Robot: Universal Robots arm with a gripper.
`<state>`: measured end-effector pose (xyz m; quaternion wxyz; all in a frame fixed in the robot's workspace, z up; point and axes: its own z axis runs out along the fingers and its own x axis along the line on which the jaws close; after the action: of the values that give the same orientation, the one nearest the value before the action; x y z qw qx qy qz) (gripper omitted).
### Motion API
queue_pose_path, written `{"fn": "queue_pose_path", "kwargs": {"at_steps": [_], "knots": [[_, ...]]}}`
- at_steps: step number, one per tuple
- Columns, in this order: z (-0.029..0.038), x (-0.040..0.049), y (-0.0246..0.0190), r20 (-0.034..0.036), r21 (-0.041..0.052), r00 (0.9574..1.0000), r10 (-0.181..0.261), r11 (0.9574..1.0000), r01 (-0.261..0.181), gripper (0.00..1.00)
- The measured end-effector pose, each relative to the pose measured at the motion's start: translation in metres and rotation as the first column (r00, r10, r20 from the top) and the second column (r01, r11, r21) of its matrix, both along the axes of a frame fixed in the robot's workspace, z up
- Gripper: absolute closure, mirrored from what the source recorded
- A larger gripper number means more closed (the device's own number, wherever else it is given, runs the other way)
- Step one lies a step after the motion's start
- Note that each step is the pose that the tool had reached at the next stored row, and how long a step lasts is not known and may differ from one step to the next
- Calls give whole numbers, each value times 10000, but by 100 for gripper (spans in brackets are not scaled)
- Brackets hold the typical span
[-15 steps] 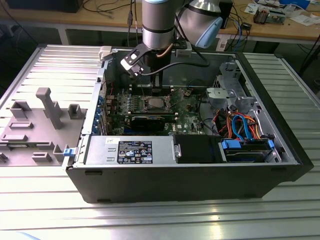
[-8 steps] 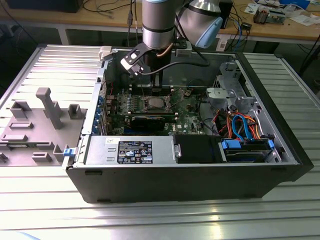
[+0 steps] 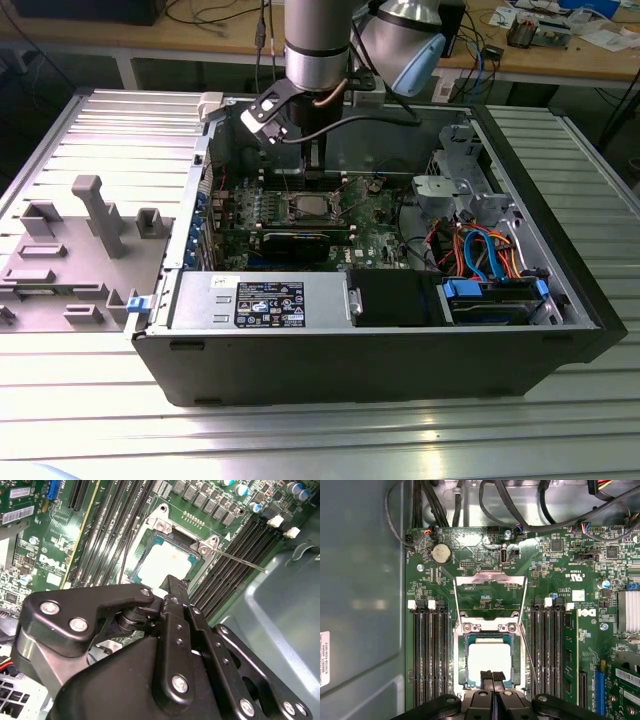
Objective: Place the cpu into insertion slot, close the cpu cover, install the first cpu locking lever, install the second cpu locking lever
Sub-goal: 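Close the cpu cover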
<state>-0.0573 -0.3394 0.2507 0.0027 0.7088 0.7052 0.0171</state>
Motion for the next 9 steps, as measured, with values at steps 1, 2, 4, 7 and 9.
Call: {"fn": "queue_pose_path", "kwargs": {"at_steps": [1,2,4,7,9], "knots": [[13,0,0,0,0,10000,0,10000,0,89],[31,0,0,0,0,10000,0,10000,0,89],[53,0,0,0,-1,10000,0,10000,0,89],[100,0,0,0,0,10000,0,10000,0,89],[130,0,0,0,0,10000,0,10000,0,89]]}}
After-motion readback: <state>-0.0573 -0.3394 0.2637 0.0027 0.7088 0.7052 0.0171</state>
